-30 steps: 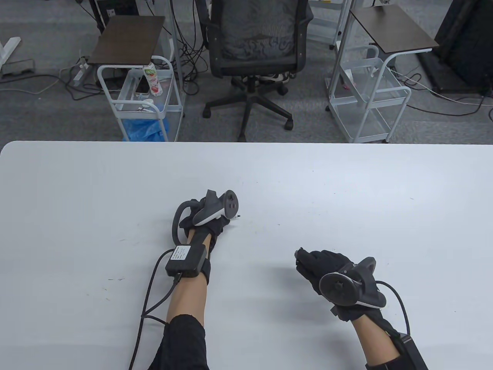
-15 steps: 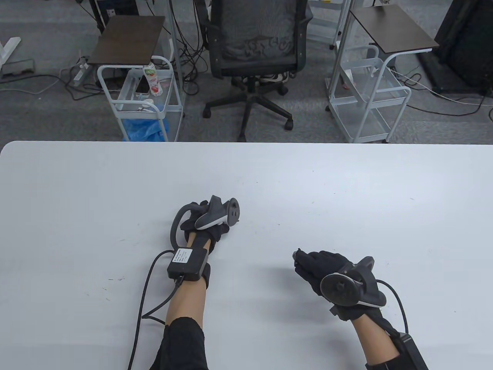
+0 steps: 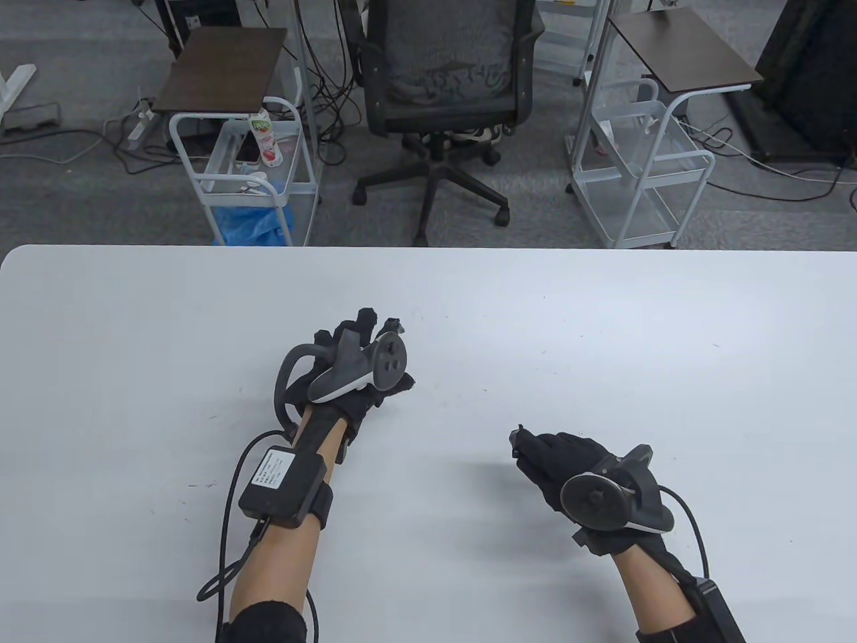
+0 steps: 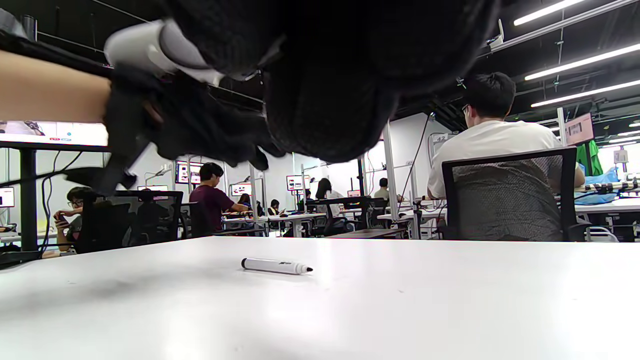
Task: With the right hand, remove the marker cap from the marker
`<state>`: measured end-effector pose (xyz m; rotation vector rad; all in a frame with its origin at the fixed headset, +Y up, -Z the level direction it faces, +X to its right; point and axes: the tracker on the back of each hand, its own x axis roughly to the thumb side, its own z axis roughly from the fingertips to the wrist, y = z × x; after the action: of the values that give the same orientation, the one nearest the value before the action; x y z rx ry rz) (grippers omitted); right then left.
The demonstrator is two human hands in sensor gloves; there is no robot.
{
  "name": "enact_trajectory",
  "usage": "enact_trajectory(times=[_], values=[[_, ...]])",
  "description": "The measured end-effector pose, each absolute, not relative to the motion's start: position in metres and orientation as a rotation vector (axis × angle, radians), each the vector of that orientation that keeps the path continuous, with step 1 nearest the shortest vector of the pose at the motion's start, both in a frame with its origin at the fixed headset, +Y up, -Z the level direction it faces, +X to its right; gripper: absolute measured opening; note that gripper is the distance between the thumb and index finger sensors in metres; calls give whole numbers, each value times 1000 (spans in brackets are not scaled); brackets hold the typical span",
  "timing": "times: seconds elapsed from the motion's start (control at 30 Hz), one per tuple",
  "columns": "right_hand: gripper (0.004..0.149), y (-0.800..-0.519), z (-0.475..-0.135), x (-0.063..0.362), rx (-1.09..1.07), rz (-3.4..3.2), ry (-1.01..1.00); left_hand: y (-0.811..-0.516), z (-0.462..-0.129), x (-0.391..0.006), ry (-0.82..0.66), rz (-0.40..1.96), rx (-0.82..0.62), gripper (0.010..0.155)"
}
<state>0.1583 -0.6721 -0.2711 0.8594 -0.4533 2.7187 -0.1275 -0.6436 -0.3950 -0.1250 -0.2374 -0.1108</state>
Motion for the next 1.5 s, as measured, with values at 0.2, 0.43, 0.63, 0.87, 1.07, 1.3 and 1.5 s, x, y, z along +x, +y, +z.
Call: enact_trajectory(times=[0.2, 0.43, 0.63, 0.87, 1.07, 1.3, 1.5], values=[[48, -675, -273, 160, 843, 2720, -394, -626, -348, -135, -316, -68, -166, 92], [48, -678, -275, 162, 821, 2738, -385, -646, -303, -150, -302, -10, -101, 92], [46, -683, -278, 166, 734, 2801, -390, -689, -281, -161, -285, 49, -113, 89], [48, -678, -287, 168, 610, 2834, -358, -708, -275, -161, -331, 14, -188, 89], [48, -655, -314, 176, 495, 2803, -396, -710, -273, -157, -332, -11, -192, 86], [45, -649, -375, 175, 396, 2905, -192, -706, -273, -160, -320, 5, -184, 85], [45, -689, -423, 167, 273, 2988, -11, -706, -273, -162, -320, 6, -184, 84]])
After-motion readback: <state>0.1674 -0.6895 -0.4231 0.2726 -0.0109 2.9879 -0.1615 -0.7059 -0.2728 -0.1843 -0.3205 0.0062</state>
